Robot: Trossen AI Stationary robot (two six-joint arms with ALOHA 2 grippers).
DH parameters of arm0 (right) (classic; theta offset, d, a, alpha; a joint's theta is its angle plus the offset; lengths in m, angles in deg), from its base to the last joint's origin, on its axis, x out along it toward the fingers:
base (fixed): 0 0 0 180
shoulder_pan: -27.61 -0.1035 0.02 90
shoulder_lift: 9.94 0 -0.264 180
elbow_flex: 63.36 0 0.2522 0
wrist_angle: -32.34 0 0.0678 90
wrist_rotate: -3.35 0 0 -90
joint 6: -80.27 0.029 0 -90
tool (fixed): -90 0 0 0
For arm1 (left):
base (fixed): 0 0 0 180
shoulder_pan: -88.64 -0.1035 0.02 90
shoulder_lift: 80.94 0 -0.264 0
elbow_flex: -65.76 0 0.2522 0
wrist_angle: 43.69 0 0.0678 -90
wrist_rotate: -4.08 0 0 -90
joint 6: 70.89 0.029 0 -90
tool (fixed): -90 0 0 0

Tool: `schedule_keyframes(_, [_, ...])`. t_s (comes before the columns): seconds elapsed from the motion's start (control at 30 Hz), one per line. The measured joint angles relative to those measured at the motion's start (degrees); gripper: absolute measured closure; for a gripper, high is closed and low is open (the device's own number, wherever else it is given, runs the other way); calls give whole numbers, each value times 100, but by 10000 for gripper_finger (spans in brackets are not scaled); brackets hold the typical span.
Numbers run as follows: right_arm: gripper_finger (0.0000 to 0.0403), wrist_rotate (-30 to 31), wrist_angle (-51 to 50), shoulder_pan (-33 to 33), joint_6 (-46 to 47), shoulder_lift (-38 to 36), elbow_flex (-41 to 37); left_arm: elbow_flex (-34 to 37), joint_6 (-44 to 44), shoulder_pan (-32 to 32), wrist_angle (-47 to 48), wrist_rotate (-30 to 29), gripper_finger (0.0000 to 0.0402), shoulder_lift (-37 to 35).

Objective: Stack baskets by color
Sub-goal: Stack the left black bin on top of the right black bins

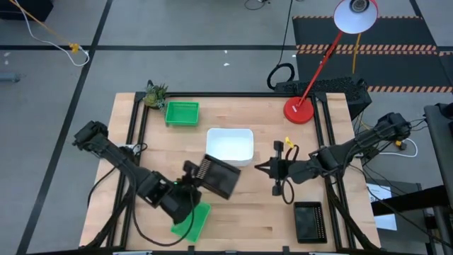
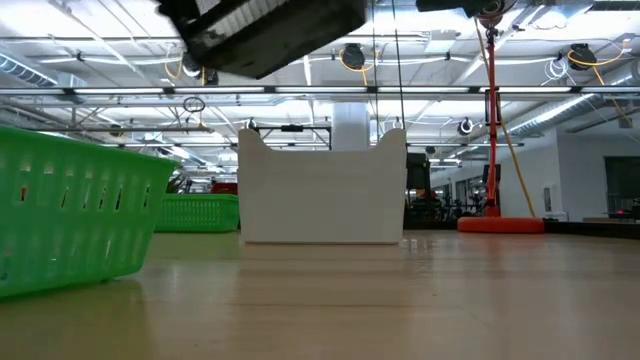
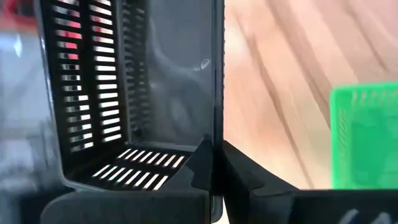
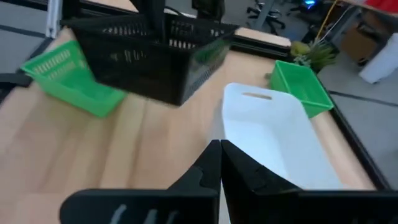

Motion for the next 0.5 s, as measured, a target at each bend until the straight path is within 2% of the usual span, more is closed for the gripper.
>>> schedule_keyframes(0.13, [403,14,-128,-199,307,0,0,-1,1319,-302,-613,197,393,0])
schedule_keyframes(0.23, [403,16,-187,-297,546,0,38,0,1980,-631,-778,625,384,0])
schedule_keyframes(0.37, [403,39,-675,-413,809,2,412,1,2624,-994,-988,1220,392,0])
schedule_keyframes(0.5, [403,226,-1698,-437,1193,2,1072,1,2834,-1148,-1282,1307,390,0])
